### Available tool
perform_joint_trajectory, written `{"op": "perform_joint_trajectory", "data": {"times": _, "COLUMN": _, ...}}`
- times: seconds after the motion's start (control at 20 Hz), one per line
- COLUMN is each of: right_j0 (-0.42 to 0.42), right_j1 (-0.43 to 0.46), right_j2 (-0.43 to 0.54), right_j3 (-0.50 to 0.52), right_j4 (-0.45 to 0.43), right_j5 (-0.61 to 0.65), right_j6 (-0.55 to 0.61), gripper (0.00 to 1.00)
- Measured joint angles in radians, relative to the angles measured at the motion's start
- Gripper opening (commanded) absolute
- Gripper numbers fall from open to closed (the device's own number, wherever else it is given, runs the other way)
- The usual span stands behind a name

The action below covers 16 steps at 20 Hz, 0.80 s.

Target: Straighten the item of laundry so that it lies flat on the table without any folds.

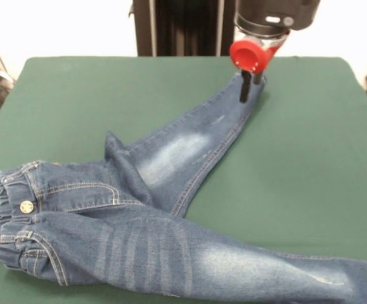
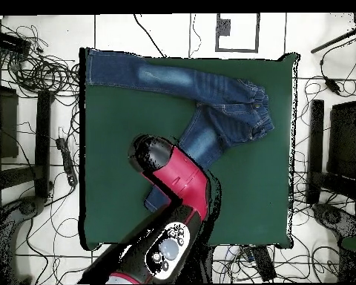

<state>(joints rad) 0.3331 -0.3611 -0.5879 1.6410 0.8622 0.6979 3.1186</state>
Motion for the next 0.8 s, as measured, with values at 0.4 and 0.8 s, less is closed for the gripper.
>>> {"op": "perform_joint_trajectory", "data": {"times": 0.4, "right_j0": 0.008, "right_j1": -0.033, "right_j2": 0.01, "right_j3": 0.066, "right_j4": 0.006, "right_j5": -0.028, "right_j6": 0.0, "gripper": 1.0}}
{"op": "perform_joint_trajectory", "data": {"times": 0.8, "right_j0": 0.008, "right_j1": -0.09, "right_j2": 0.06, "right_j3": 0.147, "right_j4": 0.039, "right_j5": -0.085, "right_j6": 0.0, "gripper": 1.0}}
